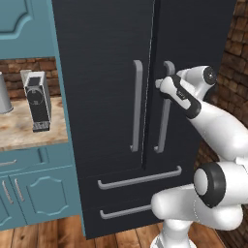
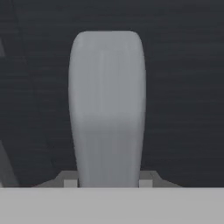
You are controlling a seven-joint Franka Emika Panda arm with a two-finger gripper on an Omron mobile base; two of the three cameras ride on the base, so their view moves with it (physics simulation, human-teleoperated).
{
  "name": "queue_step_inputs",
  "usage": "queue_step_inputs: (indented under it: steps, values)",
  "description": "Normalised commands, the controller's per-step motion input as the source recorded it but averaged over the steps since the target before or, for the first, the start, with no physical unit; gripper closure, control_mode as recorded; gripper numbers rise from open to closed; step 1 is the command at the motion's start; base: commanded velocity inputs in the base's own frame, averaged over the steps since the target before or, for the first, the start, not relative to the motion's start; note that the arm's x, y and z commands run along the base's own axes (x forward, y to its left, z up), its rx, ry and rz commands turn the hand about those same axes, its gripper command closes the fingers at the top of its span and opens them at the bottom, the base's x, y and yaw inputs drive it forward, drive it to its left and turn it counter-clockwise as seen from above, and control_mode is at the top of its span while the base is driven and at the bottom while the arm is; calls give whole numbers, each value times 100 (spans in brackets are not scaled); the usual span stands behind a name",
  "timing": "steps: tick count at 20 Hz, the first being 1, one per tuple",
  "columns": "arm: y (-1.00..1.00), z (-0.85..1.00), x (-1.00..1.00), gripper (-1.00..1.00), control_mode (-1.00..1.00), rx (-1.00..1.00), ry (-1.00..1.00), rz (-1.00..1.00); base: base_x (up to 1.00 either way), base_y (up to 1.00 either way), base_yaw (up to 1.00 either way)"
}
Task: Retrieve the steak from the fridge and place it on the saucepan with marinade on the stove.
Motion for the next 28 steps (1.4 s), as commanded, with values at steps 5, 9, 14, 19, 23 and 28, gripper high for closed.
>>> queue_step_inputs:
  steps: [5, 9, 14, 19, 23, 28]
  values:
    - [-49, 6, -44, 100, -100, 0, 2, 0, 0, 0, 0]
    - [-50, 3, -15, 100, -100, 0, 4, 0, 0, 0, 0]
    - [-47, 0, -10, 100, -100, 0, 5, 0, 0, 0, 0]
    - [-48, 0, -16, 100, -100, 0, 1, 0, 0, 0, 0]
    - [-56, 0, -17, 100, -100, 0, 0, 0, 0, 0, 0]
    - [-61, 0, -10, 100, -100, 0, -1, 0, 0, 0, 0]
